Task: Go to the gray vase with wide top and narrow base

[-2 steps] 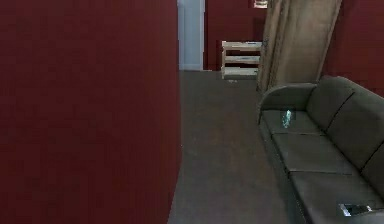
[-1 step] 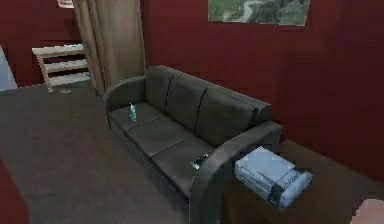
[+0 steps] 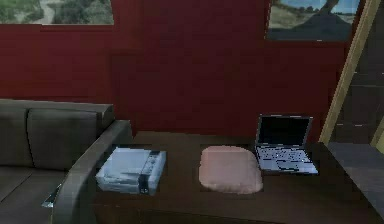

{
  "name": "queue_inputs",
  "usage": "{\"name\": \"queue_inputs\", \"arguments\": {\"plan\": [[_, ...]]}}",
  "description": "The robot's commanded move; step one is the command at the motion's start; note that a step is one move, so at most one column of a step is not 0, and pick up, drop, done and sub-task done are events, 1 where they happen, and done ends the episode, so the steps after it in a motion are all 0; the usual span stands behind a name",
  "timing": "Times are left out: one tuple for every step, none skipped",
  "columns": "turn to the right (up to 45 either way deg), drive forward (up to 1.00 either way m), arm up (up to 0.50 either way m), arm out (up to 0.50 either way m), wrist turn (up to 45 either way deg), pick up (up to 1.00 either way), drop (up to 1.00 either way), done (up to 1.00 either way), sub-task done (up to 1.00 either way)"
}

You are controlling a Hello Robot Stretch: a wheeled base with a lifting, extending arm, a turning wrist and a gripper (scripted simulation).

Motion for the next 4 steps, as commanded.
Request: {"name": "queue_inputs", "arguments": {"plan": [[6.0, 0.0, 0.0, 0.0, 0.0, 0.0, 0.0, 0.0, 0.0], [0.0, 0.05, 0.0, 0.0, 0.0, 0.0, 0.0, 0.0, 0.0], [-45.0, 0.0, 0.0, 0.0, 0.0, 0.0, 0.0, 0.0, 0.0], [-45.0, 0.0, 0.0, 0.0, 0.0, 0.0, 0.0, 0.0, 0.0]]}}
